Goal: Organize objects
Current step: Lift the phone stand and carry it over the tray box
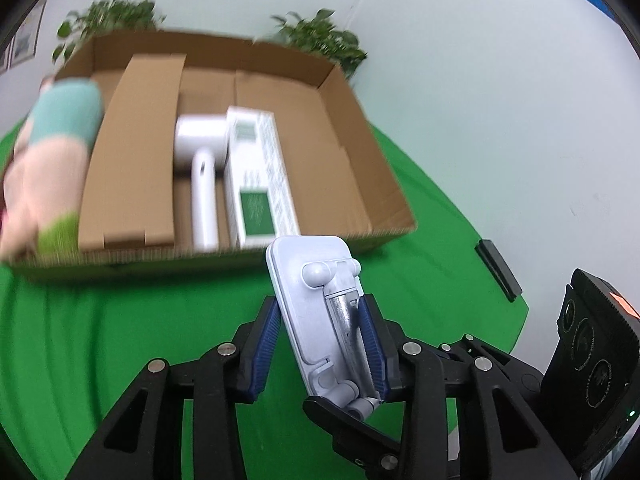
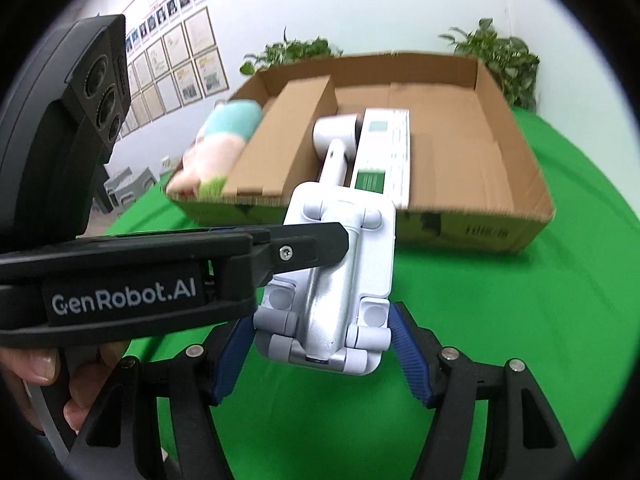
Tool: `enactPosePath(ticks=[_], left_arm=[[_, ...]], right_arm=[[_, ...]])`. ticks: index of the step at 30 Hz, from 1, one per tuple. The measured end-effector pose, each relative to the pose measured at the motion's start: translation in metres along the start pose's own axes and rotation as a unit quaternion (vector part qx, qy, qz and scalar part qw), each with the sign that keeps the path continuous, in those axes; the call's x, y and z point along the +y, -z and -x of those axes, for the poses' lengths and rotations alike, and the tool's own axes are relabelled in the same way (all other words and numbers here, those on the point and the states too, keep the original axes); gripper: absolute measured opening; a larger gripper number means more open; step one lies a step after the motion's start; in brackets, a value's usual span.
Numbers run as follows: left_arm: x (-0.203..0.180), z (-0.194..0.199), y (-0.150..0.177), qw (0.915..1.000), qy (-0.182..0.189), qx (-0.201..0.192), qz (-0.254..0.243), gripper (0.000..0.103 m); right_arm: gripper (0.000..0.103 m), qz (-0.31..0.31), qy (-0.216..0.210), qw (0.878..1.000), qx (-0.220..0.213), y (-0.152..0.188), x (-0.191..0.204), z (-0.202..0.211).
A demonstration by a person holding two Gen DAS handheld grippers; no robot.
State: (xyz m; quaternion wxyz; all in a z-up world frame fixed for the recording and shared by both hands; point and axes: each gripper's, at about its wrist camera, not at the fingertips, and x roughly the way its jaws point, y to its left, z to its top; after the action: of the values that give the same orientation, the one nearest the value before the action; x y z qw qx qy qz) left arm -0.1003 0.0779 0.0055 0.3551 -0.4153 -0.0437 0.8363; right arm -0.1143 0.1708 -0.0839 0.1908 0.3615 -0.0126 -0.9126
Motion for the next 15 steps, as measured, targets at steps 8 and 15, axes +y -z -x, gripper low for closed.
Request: enactPosePath(ticks=[8,15], left_arm=[[-0.02,0.025,-0.06,0.998,0.001,-0.052,-0.035,0.037],[-0.035,0.026,-0.115,0.9953,-0.004,-0.061,-0.074,0.037]], right_arm=[[0.066,0.013,0.011,0.998,-0.057,-0.054,-0.004,0.016],[0.066,0.012,0.022,0.996,-0.082,-0.098,-0.013,0.015]])
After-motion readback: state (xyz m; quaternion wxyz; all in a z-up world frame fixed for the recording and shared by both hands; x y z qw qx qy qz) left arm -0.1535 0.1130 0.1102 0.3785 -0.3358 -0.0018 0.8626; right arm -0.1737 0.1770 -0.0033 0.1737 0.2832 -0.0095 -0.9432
